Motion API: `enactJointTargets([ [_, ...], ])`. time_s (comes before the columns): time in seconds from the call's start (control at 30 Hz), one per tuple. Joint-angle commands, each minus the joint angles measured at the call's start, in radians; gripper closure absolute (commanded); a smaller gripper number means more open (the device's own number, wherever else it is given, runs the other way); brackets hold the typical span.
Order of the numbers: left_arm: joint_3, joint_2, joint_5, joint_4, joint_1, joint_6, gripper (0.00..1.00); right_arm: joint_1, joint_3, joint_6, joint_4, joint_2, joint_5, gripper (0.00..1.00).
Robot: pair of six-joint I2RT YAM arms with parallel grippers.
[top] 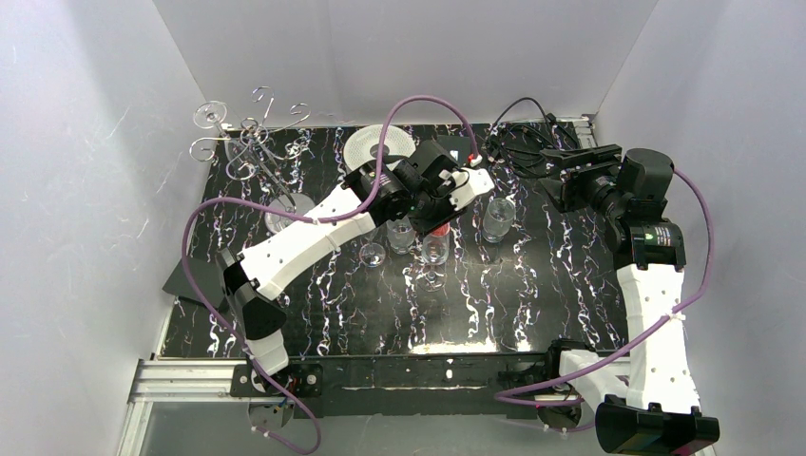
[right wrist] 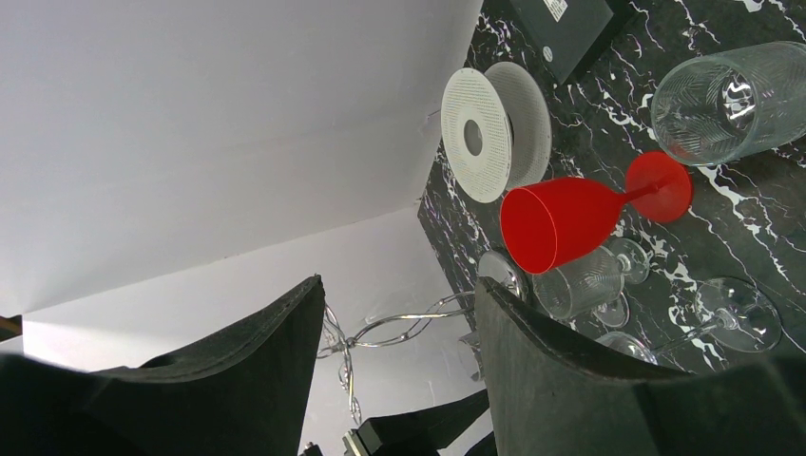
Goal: Take the wine glass off the wine glass rack
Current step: Place the wine glass at the center of the board, then reset both arms
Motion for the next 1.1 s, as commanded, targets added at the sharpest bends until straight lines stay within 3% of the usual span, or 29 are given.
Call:
enactJointTargets([
  [0.0, 0.045, 0.000, 0.008, -0.050, -0.004, -0.004, 0.68, -0.004, -0.003, -0.005, 0.055, -0.007, 0.003, 0.33],
  [0.43, 0.196, -0.032, -0.028, -0.022, -0.003, -0.010, 0.18, -0.004, 0.010, -0.017, 0.044, -0.002, 0.007, 0.32],
  [0.6, 0.276, -0.072, -0.111, 0.049, -0.001, -0.005, 0.03, -0.001, 0.090, -0.143, 0.063, 0.030, -0.004, 0.29],
  [0.73, 0.317, -0.127, -0.191, 0.090, 0.006, 0.038, 0.02, 0.019, 0.202, -0.320, 0.077, 0.077, -0.013, 0.26],
  [0.93, 0.328, -0.229, -0.296, 0.129, 0.033, 0.123, 0.02, 0.030, 0.582, -0.447, -0.245, 0.303, -0.013, 0.19],
  [1.07, 0.288, -0.300, -0.360, 0.153, 0.056, 0.204, 0.02, 0.031, 0.486, -0.479, -0.065, 0.256, -0.084, 0.15],
])
